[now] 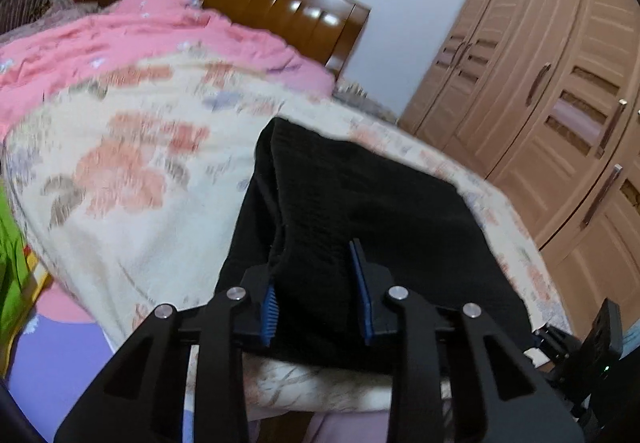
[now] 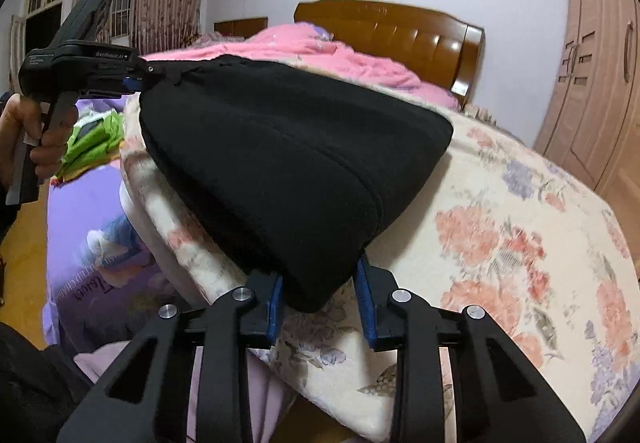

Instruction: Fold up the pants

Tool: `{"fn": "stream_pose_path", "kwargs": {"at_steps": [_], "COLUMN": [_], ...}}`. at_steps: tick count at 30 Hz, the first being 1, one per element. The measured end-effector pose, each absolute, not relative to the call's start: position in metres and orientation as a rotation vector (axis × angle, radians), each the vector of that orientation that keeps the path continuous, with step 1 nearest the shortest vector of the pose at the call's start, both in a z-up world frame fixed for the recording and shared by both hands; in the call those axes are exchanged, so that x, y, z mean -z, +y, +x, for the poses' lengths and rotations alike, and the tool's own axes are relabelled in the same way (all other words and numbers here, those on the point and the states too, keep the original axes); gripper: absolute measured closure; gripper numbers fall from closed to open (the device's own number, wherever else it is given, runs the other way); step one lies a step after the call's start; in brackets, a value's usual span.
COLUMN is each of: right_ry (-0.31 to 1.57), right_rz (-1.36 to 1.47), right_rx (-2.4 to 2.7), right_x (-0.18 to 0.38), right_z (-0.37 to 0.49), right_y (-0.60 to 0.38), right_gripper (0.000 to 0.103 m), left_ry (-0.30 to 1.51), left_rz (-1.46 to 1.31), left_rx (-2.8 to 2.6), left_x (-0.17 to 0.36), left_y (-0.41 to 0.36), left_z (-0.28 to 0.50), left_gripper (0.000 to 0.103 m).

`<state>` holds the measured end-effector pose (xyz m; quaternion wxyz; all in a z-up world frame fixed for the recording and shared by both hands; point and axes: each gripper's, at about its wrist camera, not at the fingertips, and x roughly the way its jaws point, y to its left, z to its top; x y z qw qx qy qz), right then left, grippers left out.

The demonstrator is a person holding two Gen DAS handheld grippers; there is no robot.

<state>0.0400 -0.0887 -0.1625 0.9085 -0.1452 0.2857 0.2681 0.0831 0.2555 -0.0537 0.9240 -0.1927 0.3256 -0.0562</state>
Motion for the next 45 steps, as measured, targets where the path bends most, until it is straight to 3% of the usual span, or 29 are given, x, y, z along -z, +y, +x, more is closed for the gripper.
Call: {"fn": "stream_pose_path", "kwargs": {"at_steps": [2,4,6,7,8,13,18,22,27,37,40,45], "right_ry": [0.6,0.647,0.678,0.657,0.619,0.575,0.574,0.643,0.745,0.885,0.87,0.843], "right_rz": [-0.29,-0.281,-0.289,-0.288,-0.279,-0.103,-0.061,-0.015,0.057,-0.051,0.103,0.033], "right_rx": [-0.564,-0.577,-0.602,-0.617,-0.626,-0.58,-0.545,-0.628,-0.728,-0.695,-0.687,-0.883], "right_x": [0.17,0.169,0.166,0.161,0.155,0.123,0.097,0.094,0.104,0.129,0.121,0.109], "right_z": [0.04,0.044,0.044,0.041,0.036,0.052,0.116,0.172,0.222,0.296,0.301,0.278], "right_y": [-0.09,-0.092,-0.096,-0.1,-0.106,-0.147,-0.137,-0.108,-0.091,-0.054,-0.069,-0.039], "right_gripper": [0.071,0.06,0.016,0.011,0.011,0.01,0.009,0.009,0.009,0.011,0.014,0.006], "left_ry": [0.669,0.669,0.677,0.685,0.671,0.523,0.574,0.693,0.872,0.782,0.769,0.751], "left_rz": [-0.449,-0.486,-0.464,-0.434,-0.412,-0.231,-0.173,-0.091,-0.207,-0.429,-0.466,-0.502], "left_rx": [0.131,0.145,0.107,0.044,-0.004,-0.08,0.175,0.219,0.246,0.33,0.34,0.35], "left_x": [0.067,0.07,0.067,0.062,0.056,0.001,-0.022,-0.007,0.059,0.06,0.061,0.063], "left_y": [0.265,0.271,0.271,0.271,0.271,0.246,0.198,0.181,0.214,0.239,0.242,0.246], "left_z": [0.085,0.085,0.083,0.081,0.076,0.066,0.123,0.19,0.233,0.221,0.222,0.222], "left_gripper": [0.067,0.06,0.042,0.027,0.021,0.018,0.016,0.016,0.017,0.017,0.017,0.018]}}
